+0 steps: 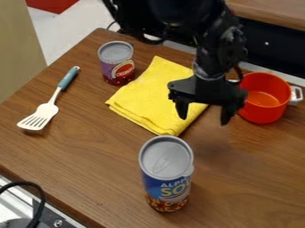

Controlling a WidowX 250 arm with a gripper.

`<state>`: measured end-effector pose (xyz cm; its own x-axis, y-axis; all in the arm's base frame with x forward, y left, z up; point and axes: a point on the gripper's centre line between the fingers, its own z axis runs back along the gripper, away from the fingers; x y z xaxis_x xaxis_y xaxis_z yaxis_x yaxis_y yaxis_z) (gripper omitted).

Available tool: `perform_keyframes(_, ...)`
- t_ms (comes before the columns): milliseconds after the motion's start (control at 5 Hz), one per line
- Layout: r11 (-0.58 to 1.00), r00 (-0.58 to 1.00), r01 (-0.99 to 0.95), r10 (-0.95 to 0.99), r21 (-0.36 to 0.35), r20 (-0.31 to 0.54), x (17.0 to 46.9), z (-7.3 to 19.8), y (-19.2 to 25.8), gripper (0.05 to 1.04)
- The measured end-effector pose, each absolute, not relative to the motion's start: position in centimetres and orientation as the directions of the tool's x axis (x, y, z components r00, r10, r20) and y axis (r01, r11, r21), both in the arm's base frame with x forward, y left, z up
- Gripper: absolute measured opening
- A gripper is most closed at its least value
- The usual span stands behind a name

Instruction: Move the can to the bottom side of the table

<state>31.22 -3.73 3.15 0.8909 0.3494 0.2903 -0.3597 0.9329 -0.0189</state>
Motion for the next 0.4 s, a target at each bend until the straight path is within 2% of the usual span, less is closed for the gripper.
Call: perform_keyframes(400, 0.892, 0.840, -0.450, 0.441, -0.048, 0.317, 32.5, 3.6, 1.1, 0.999)
